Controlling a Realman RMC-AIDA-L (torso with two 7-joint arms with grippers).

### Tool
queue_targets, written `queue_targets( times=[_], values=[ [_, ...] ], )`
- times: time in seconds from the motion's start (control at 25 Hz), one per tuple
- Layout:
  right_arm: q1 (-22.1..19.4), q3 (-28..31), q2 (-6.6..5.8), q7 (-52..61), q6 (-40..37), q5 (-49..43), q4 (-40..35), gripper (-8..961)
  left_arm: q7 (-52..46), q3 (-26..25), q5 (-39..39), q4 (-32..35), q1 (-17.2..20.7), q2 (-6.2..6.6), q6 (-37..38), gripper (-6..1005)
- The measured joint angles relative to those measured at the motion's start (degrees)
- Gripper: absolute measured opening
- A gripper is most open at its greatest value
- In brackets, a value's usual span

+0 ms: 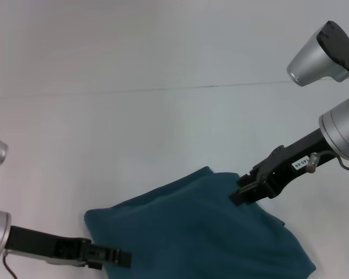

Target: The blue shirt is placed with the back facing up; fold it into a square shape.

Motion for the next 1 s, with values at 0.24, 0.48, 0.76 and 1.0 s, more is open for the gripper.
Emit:
queue_targets(
  times=[0.24, 0.48, 0.76, 1.0],
  values=[
    [0.93, -0.43, 0.16, -0.47, -0.97, -0.90, 0.00, 421, -1.64, 1.00, 1.23, -1.46, -0.40, -0.23, -2.56, 922],
    [1.38, -0.62, 0.37, -0.79, -1.09, -1.64, 0.00, 421, -2.09, 1.35, 2.48, -2.00, -0.23, -0.11, -4.23, 921],
    [1.95, -0.52, 0.32, -0.89, -1.08, -1.65, 0.00, 421, -1.80, 1.48, 3.54, -4.07, -0.90, -0.37, -5.29, 921],
    [2.09, -0.63, 0.29, -1.08, -1.10, -1.65, 0.00, 422, -1.74, 1.79, 3.56, -5.42, -1.71, -0.38, -6.52, 921]
  ],
)
